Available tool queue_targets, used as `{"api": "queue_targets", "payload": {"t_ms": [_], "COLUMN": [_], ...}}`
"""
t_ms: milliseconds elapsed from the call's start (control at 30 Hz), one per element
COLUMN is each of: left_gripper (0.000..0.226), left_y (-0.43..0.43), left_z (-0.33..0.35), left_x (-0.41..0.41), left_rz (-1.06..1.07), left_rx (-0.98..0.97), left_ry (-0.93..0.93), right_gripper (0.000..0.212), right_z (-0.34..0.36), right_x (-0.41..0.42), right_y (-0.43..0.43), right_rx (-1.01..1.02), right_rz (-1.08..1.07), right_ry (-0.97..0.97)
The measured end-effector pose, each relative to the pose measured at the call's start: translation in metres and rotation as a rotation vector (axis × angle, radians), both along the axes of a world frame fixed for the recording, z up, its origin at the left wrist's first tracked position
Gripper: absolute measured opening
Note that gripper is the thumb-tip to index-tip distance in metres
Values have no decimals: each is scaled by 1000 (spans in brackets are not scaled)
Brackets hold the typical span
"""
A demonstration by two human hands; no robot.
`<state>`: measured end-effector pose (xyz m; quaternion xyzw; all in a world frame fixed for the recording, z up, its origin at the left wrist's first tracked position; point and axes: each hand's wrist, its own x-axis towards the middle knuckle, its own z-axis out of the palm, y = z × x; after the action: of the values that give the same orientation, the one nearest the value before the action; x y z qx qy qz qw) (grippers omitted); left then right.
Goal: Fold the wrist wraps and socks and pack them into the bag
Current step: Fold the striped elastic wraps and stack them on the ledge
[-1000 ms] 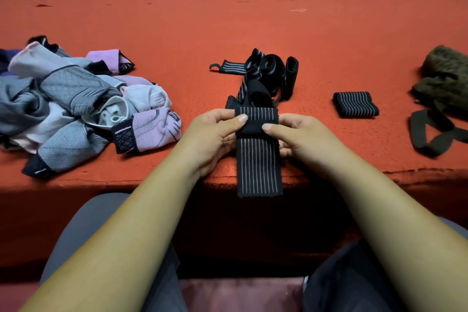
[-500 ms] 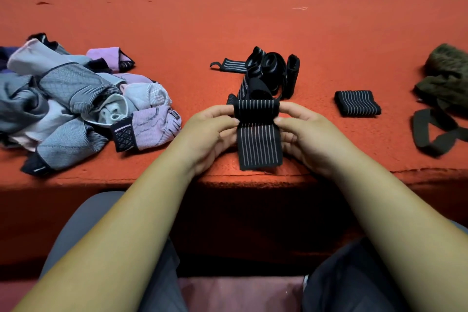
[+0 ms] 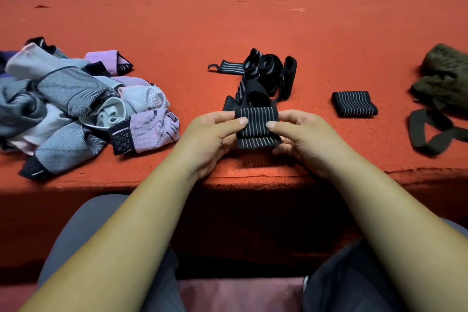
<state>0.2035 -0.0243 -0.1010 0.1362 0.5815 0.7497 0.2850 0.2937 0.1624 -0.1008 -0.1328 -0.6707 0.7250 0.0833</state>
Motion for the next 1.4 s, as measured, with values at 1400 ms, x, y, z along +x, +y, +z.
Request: {"api": "queue_targets", "payload": {"t_ms": [1400], "left_gripper": [4], "left_y": [262], "left_z": [-10], "left_x": [-1], "left_rz": [165], "left_rx": [-335], "left_ry": [458], "right_gripper": [21], "right_z": [-5], "right_x": [11], "right_y": [185], "right_rx": [700], "right_rz": [-802], "right_ry": [-102]}}
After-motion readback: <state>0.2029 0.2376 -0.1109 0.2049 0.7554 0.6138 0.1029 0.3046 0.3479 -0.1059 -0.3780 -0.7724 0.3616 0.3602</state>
